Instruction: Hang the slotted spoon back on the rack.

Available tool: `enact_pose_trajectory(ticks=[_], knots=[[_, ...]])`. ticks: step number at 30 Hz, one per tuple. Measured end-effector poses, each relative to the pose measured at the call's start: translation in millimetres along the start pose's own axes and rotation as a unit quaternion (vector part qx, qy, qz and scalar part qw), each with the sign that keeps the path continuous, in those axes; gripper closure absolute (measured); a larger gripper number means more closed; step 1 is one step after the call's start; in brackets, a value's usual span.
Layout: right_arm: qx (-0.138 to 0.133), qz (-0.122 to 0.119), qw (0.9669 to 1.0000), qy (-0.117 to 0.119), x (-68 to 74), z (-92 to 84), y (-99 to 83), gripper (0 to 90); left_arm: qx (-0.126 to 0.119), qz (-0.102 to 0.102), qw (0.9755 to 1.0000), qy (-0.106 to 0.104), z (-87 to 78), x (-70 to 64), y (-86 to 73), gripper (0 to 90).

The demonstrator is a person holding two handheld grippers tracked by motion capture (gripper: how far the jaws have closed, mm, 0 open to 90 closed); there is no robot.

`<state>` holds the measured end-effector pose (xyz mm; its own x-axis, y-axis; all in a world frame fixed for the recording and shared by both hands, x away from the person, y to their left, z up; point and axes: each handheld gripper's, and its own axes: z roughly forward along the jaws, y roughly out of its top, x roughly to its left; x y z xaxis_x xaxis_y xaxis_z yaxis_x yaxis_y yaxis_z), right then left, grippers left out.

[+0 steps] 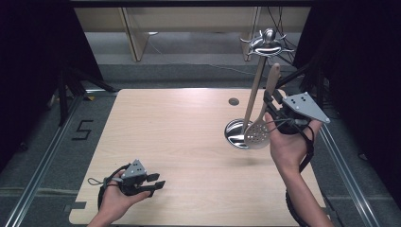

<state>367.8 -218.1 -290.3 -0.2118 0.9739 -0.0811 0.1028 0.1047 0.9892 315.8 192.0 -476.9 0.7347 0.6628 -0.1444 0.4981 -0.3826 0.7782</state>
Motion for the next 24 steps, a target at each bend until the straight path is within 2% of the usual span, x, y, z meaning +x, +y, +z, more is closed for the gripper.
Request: enact_pose_trajectory(ticks=[2,6,8,9,12,15,18,20,24], knots=[[0.003,0.010,0.9999,-0.002,1.0,1.0,0.6,71.2,0.000,0.000,1.0000,-0.001,0.2,0.1,0.1,60.2],[0.008,0.001,1.0000,-0.002,-0.7,4.0,2.7,71.2,0.000,0.000,1.0000,-0.001,0.4,0.0,0.1,60.2],[0.013,0.009,0.9999,-0.007,0.6,6.0,2.8,71.3,0.000,-0.001,1.0000,-0.001,0.7,-0.1,0.0,60.2],[0.009,-0.002,0.9999,-0.006,-0.9,7.1,3.2,71.2,-0.003,-0.001,1.0000,-0.002,1.3,-0.1,-0.3,60.2],[0.013,0.006,0.9999,-0.009,0.5,7.8,3.6,71.2,-0.003,-0.001,1.0000,-0.002,1.4,-0.2,-0.2,60.1],[0.016,-0.005,0.9998,-0.009,-1.3,10.7,4.9,71.2,0.000,-0.001,1.0000,-0.002,1.1,-0.1,-0.1,60.1],[0.020,0.008,0.9997,-0.011,0.0,12.0,5.2,71.2,0.000,-0.001,1.0000,-0.002,0.9,-0.2,0.0,60.2],[0.020,0.001,0.9998,-0.009,-1.4,13.5,5.6,71.2,0.000,-0.001,1.0000,-0.002,0.8,-0.1,0.0,60.2],[0.024,0.002,0.9997,-0.010,-1.6,15.3,6.0,71.2,-0.002,-0.002,1.0000,-0.003,1.4,0.0,-0.2,60.1]])
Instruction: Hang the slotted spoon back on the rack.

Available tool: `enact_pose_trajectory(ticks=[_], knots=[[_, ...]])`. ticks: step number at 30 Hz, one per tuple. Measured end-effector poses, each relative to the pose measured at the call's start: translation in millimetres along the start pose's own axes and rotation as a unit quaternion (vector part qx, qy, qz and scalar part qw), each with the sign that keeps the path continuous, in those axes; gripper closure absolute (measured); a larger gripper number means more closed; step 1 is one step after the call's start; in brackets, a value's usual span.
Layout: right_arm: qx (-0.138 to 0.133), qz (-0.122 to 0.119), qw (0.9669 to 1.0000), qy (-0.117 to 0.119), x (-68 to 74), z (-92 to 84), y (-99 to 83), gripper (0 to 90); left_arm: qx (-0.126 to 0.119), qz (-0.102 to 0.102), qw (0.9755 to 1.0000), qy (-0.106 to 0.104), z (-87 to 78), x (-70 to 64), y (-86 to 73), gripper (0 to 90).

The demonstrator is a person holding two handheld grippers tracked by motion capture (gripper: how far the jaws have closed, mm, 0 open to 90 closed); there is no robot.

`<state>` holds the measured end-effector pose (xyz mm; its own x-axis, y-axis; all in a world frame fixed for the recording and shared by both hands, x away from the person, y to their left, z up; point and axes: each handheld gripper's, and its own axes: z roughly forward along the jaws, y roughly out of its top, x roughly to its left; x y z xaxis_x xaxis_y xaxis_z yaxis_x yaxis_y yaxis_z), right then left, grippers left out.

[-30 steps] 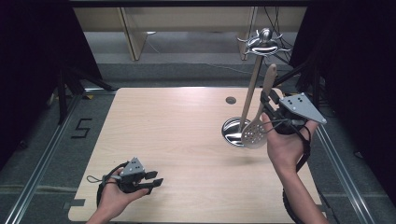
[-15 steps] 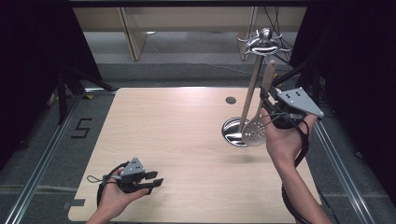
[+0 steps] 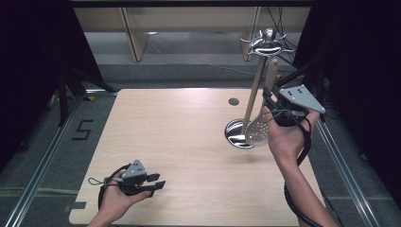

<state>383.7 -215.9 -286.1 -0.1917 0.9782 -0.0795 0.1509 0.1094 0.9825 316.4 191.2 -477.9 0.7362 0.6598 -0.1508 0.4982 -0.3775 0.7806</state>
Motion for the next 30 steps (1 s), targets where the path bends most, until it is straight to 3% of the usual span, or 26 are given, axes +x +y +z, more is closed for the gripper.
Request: enact_pose_trajectory(ticks=[30], knots=[[0.022,0.000,0.9998,-0.001,-1.8,17.2,4.3,70.8,0.003,0.003,1.0000,0.001,-1.3,0.6,0.3,60.1]])
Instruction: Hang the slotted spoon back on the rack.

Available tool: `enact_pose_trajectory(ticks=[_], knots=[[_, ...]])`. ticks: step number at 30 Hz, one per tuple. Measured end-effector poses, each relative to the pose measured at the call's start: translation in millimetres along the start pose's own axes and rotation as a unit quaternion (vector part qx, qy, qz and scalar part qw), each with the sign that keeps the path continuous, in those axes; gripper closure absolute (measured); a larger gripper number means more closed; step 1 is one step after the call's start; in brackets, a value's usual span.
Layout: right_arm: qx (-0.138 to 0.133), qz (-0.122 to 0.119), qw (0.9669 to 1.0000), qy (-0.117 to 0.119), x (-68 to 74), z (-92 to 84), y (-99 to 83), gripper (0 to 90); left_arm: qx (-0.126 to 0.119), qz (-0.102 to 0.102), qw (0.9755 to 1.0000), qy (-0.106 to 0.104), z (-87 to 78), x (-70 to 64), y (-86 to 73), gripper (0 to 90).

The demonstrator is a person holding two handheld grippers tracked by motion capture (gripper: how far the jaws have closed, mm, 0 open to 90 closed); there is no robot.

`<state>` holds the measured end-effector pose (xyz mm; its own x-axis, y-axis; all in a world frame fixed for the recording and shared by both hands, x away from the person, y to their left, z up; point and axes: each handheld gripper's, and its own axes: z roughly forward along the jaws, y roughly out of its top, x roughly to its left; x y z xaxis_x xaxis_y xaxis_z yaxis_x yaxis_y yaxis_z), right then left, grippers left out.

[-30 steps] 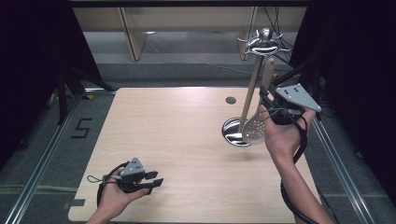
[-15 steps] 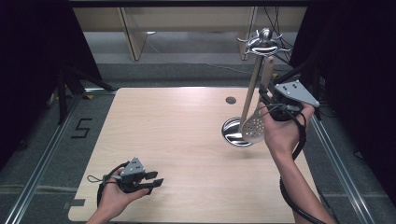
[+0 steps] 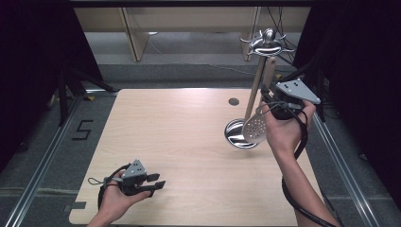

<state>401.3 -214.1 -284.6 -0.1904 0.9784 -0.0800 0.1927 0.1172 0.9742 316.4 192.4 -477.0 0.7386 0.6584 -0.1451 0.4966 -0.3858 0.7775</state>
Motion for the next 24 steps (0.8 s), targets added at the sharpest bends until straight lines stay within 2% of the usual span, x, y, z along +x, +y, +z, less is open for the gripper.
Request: enact_pose_trajectory(ticks=[5,6,7,8,10,11,14,15,16,17,18,19,20,21,22,24], knots=[[0.001,-0.008,1.0000,0.002,-0.4,0.0,-0.5,68.7,0.000,0.000,1.0000,0.000,0.0,-0.1,0.0,60.1],[-0.004,-0.009,0.9999,0.003,-0.5,-0.8,-0.3,65.5,0.000,0.000,1.0000,0.000,-0.2,-0.1,-0.1,60.1],[-0.014,-0.011,0.9998,0.005,0.1,-3.3,-0.9,57.4,0.000,-0.001,1.0000,0.000,-0.5,-0.2,-0.1,60.1],[-0.014,-0.011,0.9998,0.005,0.1,-3.3,-0.9,57.4,0.000,-0.001,1.0000,0.000,-0.5,-0.2,-0.1,60.0],[-0.020,-0.015,0.9997,0.003,0.7,-7.2,-4.8,51.5,-0.002,-0.002,1.0000,-0.001,-0.7,-0.1,-0.3,60.1],[-0.022,-0.017,0.9996,0.004,0.9,-9.4,-7.7,50.0,0.002,0.004,1.0000,0.000,-1.5,0.6,-0.3,60.1],[-0.017,-0.016,0.9997,0.012,-1.0,-16.9,-20.9,45.8,-0.001,0.002,1.0000,0.000,-1.2,-0.2,-0.3,60.0],[-0.011,-0.020,0.9996,0.018,-2.6,-21.2,-30.2,44.6,-0.007,-0.005,1.0000,0.000,-0.2,-1.5,-0.4,59.9],[-0.011,-0.020,0.9996,0.018,-2.6,-21.2,-30.2,44.6,-0.007,-0.005,1.0000,0.000,-0.2,-1.5,-0.4,59.8],[0.004,-0.013,0.9994,0.032,-3.9,-26.6,-43.9,43.8,0.007,0.008,0.9999,0.004,-1.5,0.7,-0.2,59.7],[0.004,-0.013,0.9994,0.032,-3.9,-26.6,-43.9,43.8,0.007,0.008,0.9999,0.004,-1.5,0.7,-0.2,59.6],[0.015,-0.007,0.9989,0.043,-7.2,-31.3,-56.3,43.3,0.007,0.007,1.0000,0.001,-1.2,0.4,-0.4,59.5],[0.016,-0.013,0.9988,0.044,-9.7,-33.1,-60.9,43.1,0.005,0.005,1.0000,0.001,-0.8,0.1,-0.6,59.5],[0.022,-0.001,0.9986,0.048,-9.9,-35.6,-67.4,43.0,0.006,0.006,1.0000,0.001,-0.6,0.3,-0.6,59.3],[0.027,0.000,0.9984,0.051,-11.5,-38.2,-73.3,42.7,0.004,0.006,1.0000,0.000,0.0,0.3,-0.7,59.3],[0.032,0.002,0.9981,0.053,-13.6,-39.9,-79.2,42.6,-0.002,-0.007,1.0000,-0.001,1.7,-1.8,-0.7,59.1]])
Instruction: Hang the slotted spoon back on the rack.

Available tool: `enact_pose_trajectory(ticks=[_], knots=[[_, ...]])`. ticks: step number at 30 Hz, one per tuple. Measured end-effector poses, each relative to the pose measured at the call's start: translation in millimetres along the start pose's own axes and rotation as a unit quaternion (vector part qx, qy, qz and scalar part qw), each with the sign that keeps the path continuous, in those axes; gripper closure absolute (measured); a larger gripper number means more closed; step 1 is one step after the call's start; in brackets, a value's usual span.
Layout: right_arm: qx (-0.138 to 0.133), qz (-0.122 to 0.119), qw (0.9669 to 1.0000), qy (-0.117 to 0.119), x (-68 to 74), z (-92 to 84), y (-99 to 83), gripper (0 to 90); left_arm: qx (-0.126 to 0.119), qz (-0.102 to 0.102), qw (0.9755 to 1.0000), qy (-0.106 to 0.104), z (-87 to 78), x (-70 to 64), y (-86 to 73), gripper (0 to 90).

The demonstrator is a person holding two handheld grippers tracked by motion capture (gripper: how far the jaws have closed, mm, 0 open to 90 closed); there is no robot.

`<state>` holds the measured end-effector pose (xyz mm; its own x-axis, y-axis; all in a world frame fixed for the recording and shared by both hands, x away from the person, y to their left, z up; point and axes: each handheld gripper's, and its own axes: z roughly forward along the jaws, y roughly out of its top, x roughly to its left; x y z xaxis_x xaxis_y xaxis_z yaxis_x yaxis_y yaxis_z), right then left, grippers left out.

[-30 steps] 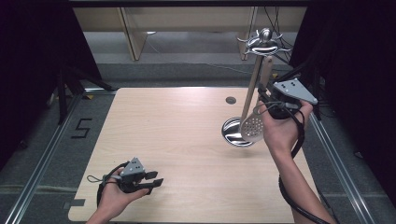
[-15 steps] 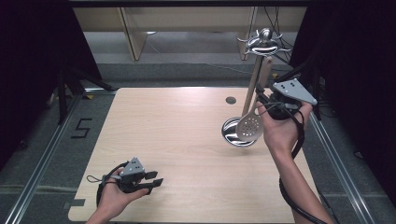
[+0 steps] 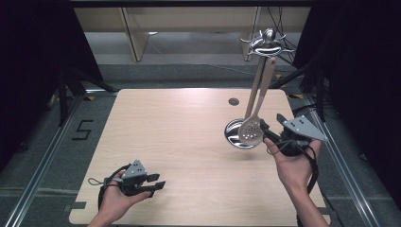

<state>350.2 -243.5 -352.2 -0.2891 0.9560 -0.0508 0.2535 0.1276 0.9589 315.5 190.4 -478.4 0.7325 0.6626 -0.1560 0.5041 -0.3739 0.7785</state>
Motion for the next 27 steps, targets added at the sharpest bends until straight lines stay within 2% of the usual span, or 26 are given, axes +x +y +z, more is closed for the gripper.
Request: enact_pose_trajectory(ticks=[1,2,3,5,6,7,8,9,10,11,13,14,16,17,19,20,21,22,23,24,25,26,27], knots=[[0.009,0.005,0.9999,0.005,-4.3,-4.0,-12.0,42.5,0.002,0.003,1.0000,0.001,-0.1,0.1,-0.1,58.8],[0.009,0.005,0.9999,0.005,-4.3,-4.0,-12.0,42.5,0.002,0.004,1.0000,0.001,-0.2,0.1,-0.3,58.8],[0.011,0.010,0.9999,0.003,-4.5,-5.5,-16.2,42.5,0.002,-0.006,1.0000,0.002,0.0,-1.1,-0.7,58.7],[0.034,0.012,0.9993,0.011,-10.2,-10.9,-33.5,42.1,-0.001,-0.009,1.0000,0.002,0.6,-1.4,-1.1,58.0],[0.034,0.012,0.9993,0.011,-10.2,-10.9,-33.5,42.1,-0.001,-0.009,1.0000,0.002,0.6,-1.4,-1.1,57.9],[0.034,0.012,0.9992,0.014,-11.4,-11.0,-37.9,41.9,-0.001,0.001,1.0000,0.002,0.6,-0.4,-0.9,57.9],[0.049,0.020,0.9985,0.015,-11.3,-14.1,-43.9,41.7,0.005,-0.007,1.0000,0.003,0.6,-0.8,-1.3,57.6],[0.050,0.013,0.9985,0.019,-13.3,-14.5,-48.8,41.7,0.005,-0.005,1.0000,0.003,0.8,-0.7,-1.3,57.3],[0.059,0.022,0.9978,0.019,-12.2,-16.5,-53.8,41.7,0.007,-0.004,1.0000,0.005,0.8,-0.4,-1.4,57.0],[0.069,0.011,0.9972,0.025,-15.3,-18.1,-63.0,41.4,0.005,-0.004,1.0000,0.004,1.0,-0.9,-1.5,56.6],[0.082,0.021,0.9961,0.025,-14.6,-20.9,-70.5,41.3,0.005,-0.005,1.0000,0.004,1.5,-0.9,-1.8,55.7],[0.091,0.023,0.9952,0.029,-14.6,-22.3,-74.6,41.3,0.006,0.001,1.0000,0.002,1.8,0.0,-1.8,55.1],[0.092,0.025,0.9950,0.031,-14.0,-23.5,-79.0,41.3,0.005,0.002,1.0000,-0.001,2.9,-0.1,-2.1,53.3],[0.101,0.009,0.9943,0.033,-15.3,-25.2,-83.2,41.4,0.011,0.008,0.9999,0.000,2.7,1.3,-2.2,53.3],[0.115,0.005,0.9925,0.039,-13.7,-29.5,-93.5,41.5,0.008,0.001,1.0000,-0.003,3.9,1.2,-2.8,52.1],[0.114,-0.010,0.9927,0.038,-14.8,-29.5,-98.5,41.6,0.012,-0.002,0.9999,0.002,4.1,2.0,-3.1,51.4],[0.126,-0.014,0.9910,0.043,-15.7,-31.3,-102.0,41.7,0.010,0.004,0.9999,-0.002,4.0,3.0,-2.8,50.9],[0.130,-0.017,0.9902,0.048,-17.1,-31.5,-105.2,41.8,0.010,-0.008,0.9999,-0.004,4.4,2.9,-3.2,50.1],[0.136,0.002,0.9896,0.046,-15.3,-33.1,-110.0,41.8,0.007,-0.006,1.0000,0.001,4.1,3.7,-3.2,49.1],[0.136,0.002,0.9896,0.046,-15.3,-33.1,-110.0,41.8,0.004,-0.001,1.0000,0.000,3.9,4.7,-3.0,49.1],[0.136,0.001,0.9896,0.046,-15.9,-33.4,-110.3,41.8,0.008,-0.003,1.0000,0.000,2.9,5.5,-3.2,48.7],[0.130,-0.007,0.9902,0.050,-18.5,-33.3,-110.0,41.9,0.001,-0.012,0.9999,0.002,3.7,4.8,-3.3,48.2],[0.124,-0.010,0.9911,0.047,-19.0,-33.7,-109.4,41.9,-0.002,-0.011,0.9999,0.001,3.5,5.0,-3.2,47.6]])
